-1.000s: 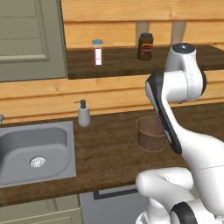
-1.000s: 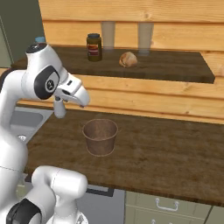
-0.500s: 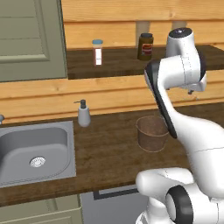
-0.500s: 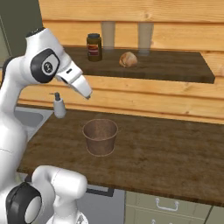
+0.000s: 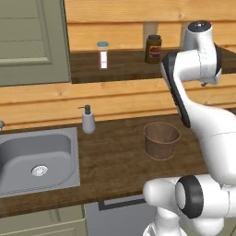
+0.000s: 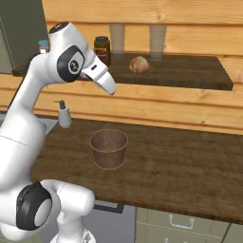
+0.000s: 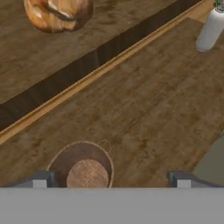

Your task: Open the cabinet, pick up the bread from the cabinet and place it in the basket. Then move the basket to the dining counter.

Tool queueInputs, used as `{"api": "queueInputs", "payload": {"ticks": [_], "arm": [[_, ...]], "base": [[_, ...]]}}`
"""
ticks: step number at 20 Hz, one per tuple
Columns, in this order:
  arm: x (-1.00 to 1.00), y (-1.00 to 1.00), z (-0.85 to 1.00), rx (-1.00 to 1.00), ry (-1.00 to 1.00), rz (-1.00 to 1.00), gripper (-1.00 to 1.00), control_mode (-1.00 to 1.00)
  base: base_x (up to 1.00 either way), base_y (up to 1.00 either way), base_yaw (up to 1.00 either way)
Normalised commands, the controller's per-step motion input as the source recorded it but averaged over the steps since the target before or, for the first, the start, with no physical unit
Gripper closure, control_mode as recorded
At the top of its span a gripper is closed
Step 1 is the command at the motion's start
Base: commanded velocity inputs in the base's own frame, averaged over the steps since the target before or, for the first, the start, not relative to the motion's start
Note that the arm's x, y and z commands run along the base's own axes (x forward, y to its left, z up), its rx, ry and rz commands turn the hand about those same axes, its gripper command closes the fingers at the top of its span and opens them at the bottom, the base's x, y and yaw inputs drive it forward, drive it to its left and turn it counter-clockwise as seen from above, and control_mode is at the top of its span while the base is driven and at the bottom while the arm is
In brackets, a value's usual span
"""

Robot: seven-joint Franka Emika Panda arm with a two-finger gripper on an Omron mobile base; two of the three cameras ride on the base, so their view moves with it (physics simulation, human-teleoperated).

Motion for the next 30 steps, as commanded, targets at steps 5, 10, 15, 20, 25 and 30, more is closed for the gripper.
{"api": "queueInputs", "payload": {"ticks": [5,10,15,20,25,30], "arm": [[-0.05,0.00,0.03,-0.19,-0.44,0.06,-1.00,-1.00],[0.16,-0.11,0.03,-0.15,-0.22,0.01,-1.00,-1.00],[0.58,-0.28,0.30,-0.01,0.01,0.00,-1.00,-1.00],[0.69,-0.25,0.45,0.00,0.05,0.00,-1.00,-1.00],[0.88,-0.12,0.25,0.00,0.09,0.00,-1.00,-1.00],[0.56,-0.06,0.00,0.00,0.09,0.01,-1.00,-1.00]], "base": [[0.00,0.00,0.00],[0.00,0.00,0.00],[0.00,0.00,0.00],[0.00,0.00,0.00],[0.00,0.00,0.00],[0.00,0.00,0.00]]}}
